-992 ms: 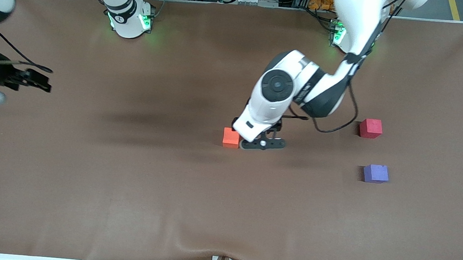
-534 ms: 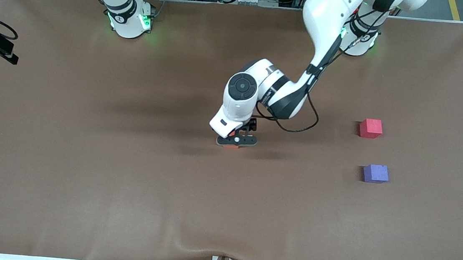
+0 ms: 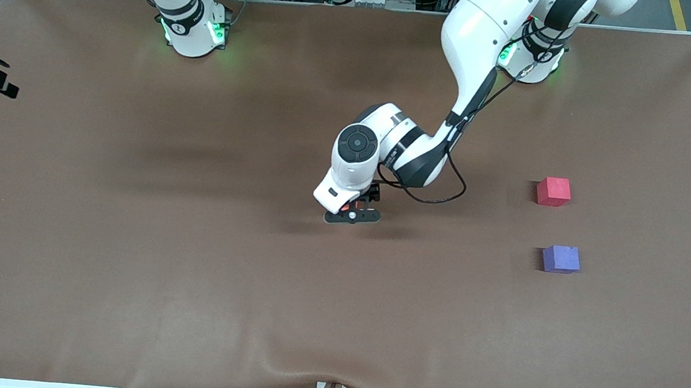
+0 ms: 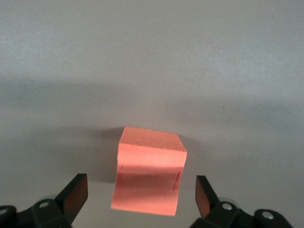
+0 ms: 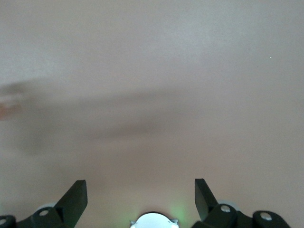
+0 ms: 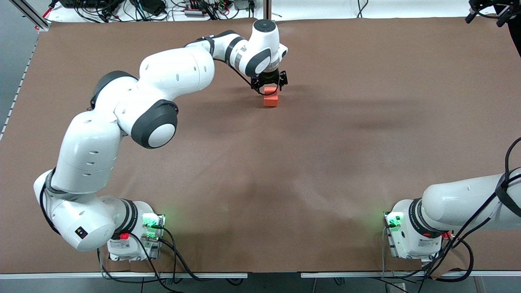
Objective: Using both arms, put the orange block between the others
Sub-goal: 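Grasp the orange cube with the left gripper and lift it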
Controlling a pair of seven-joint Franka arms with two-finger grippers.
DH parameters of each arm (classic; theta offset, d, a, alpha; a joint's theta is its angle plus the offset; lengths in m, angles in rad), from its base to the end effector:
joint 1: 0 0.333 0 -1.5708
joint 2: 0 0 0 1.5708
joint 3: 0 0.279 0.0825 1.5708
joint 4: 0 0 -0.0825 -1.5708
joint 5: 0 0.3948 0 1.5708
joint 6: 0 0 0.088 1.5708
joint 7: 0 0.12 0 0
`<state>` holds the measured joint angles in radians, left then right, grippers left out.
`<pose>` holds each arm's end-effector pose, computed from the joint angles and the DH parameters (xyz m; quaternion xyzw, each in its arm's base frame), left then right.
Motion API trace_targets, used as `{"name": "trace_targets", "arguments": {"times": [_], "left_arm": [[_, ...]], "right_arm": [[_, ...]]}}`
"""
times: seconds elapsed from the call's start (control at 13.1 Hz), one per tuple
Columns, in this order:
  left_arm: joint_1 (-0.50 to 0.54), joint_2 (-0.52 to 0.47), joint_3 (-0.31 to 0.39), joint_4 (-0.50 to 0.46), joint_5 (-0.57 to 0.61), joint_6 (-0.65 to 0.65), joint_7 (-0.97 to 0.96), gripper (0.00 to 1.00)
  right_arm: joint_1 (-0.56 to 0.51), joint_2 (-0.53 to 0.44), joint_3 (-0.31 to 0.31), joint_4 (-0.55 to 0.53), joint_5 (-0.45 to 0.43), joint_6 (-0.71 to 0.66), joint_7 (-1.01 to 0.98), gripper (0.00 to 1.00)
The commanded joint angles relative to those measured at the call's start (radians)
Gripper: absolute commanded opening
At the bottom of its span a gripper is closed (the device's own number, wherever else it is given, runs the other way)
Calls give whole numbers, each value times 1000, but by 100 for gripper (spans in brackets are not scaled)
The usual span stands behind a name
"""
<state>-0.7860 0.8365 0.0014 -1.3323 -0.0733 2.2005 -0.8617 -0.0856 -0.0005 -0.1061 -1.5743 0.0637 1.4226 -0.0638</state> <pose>0.5120 -0.5161 0.1876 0.9977 0.0594 -0.0108 0.0316 0.5379 -0.0959 0.5617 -0.9947 0.0614 0.0708 0.0411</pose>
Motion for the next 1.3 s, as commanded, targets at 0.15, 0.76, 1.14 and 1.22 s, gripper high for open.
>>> {"name": "trace_targets", "arguments": {"times": [0.15,0.76,1.14,1.22], "left_arm": [[-22,53,8,30,-2,24,-17,100],[-26,44,9,18,9,16,-8,3],[40,-68,43,10,7,-115,-10,13],[71,-103,45,-13,10,-129,0,12]], "right_arm": [[-14,-41,117,-1,-90,2,70,100],[-54,-33,152,11,-91,79,56,100],[-56,-33,152,16,-107,121,24,100],[-56,-33,152,16,-104,113,28,100]]}}
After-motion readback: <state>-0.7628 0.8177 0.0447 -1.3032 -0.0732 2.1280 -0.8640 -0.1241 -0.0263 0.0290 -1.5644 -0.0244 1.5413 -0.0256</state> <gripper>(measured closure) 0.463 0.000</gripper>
